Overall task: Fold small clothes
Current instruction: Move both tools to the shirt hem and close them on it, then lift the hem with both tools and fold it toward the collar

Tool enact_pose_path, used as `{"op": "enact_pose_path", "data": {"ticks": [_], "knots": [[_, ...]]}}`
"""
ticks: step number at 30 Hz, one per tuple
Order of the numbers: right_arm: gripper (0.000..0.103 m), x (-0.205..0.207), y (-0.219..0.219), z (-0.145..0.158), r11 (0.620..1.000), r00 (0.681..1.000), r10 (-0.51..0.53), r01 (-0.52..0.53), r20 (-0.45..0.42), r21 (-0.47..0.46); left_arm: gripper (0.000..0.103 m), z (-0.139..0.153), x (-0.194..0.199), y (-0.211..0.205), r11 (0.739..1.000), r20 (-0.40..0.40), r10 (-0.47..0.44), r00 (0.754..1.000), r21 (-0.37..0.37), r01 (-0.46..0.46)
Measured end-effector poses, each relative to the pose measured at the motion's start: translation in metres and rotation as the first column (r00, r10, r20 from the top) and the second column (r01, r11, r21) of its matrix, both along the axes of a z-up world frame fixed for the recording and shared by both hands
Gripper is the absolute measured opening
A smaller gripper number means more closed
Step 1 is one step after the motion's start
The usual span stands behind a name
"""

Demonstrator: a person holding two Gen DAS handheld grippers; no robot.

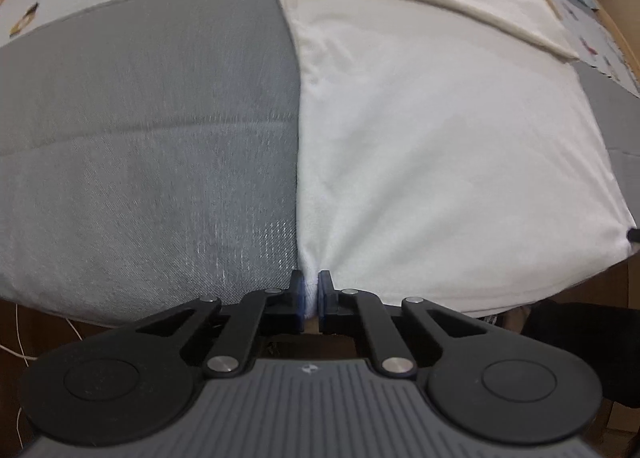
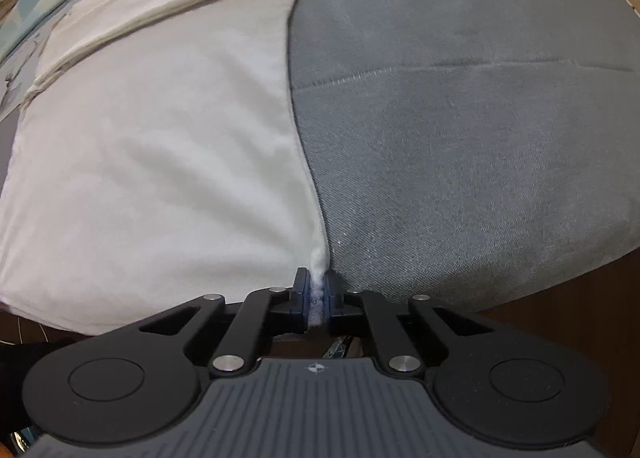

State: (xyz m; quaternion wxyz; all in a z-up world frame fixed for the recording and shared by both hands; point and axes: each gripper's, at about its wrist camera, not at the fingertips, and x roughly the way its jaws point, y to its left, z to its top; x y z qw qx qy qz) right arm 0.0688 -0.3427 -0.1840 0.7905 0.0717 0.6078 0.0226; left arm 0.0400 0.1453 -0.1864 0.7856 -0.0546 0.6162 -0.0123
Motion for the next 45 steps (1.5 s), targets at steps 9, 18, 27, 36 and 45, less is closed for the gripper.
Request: {"op": "enact_pose_path", "data": {"ticks": [9, 18, 27, 36, 45], "knots": [[0.005, -0.035, -0.028, 0.114, 0.989, 0.964, 0.002, -0.041, 0.267, 0.141, 0.006, 0.104, -0.029, 0.021, 0.986, 0.197, -0.143, 0.970, -0.053, 0.156], [0.005, -0.103, -0.076, 0.183, 0.942, 0.957, -0.101, 0.004, 0.271, 0.336, 0.006, 0.189, -0.099, 0.036, 0.973, 0.330, -0.155, 0.931, -0.115, 0.202], [0.005, 0.018, -0.050, 0.127, 0.961, 0.968, -0.158, 0.105, 0.196, 0.258, 0.006, 0.118, 0.078, 0.048, 0.993, 0.238, 0.064, 0.969, -0.116, -0.037], [0.019, 0.135, -0.061, 0.037, 0.878, 0.866, -0.446, 0.374, 0.226, 0.299, 0.015, 0.050, 0.177, 0.087, 0.919, 0.191, 0.328, 0.925, -0.290, -0.266], [0.024, 0.158, -0.027, 0.008, 0.967, 0.957, -0.127, 0.061, 0.261, 0.247, 0.031, 0.007, 0.184, 0.069, 0.952, 0.152, 0.223, 0.963, -0.249, -0.181]]}}
